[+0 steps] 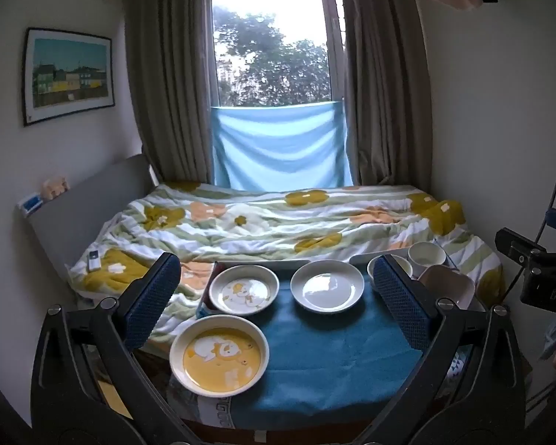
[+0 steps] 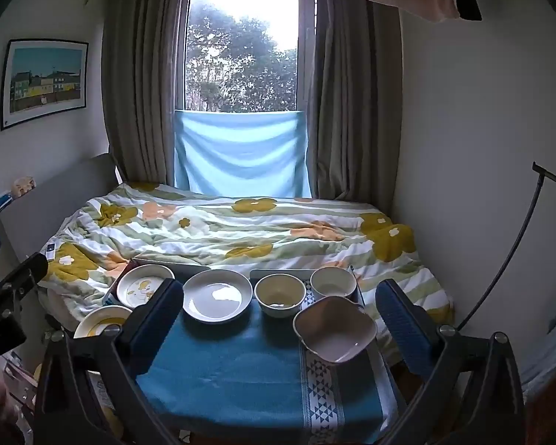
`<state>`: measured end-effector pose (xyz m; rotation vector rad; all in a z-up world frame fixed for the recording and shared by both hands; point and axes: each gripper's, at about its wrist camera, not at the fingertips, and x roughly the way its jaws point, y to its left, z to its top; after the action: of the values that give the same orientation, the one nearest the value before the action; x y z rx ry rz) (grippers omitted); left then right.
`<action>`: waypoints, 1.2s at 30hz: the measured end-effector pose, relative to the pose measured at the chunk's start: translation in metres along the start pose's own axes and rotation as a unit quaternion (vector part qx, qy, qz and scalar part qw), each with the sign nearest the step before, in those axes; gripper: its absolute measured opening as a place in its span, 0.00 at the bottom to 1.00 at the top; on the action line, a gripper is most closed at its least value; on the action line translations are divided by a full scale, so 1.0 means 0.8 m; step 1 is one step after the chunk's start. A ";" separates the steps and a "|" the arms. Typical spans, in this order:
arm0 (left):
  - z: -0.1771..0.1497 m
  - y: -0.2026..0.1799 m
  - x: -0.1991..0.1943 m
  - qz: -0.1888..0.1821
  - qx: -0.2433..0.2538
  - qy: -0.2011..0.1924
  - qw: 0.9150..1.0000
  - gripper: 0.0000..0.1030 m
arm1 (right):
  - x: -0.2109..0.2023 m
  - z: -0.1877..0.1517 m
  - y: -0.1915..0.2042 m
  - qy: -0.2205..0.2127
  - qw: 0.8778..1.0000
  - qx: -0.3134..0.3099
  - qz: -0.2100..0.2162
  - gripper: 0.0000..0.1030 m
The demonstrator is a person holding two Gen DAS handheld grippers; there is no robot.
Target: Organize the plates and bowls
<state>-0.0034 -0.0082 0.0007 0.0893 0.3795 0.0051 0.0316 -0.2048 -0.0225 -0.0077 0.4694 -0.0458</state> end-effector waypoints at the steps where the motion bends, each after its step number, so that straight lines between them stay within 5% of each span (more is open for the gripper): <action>1: 0.002 0.000 0.000 -0.001 0.001 0.001 1.000 1.00 | 0.001 -0.001 0.000 0.000 1.000 0.000 0.002 1.00; 36: 0.001 0.005 0.014 -0.011 -0.012 0.014 1.000 1.00 | 0.005 -0.012 0.006 0.004 1.000 -0.004 0.008 1.00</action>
<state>0.0071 -0.0036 -0.0025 0.0611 0.4078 -0.0108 0.0311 -0.2005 -0.0331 -0.0117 0.4778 -0.0273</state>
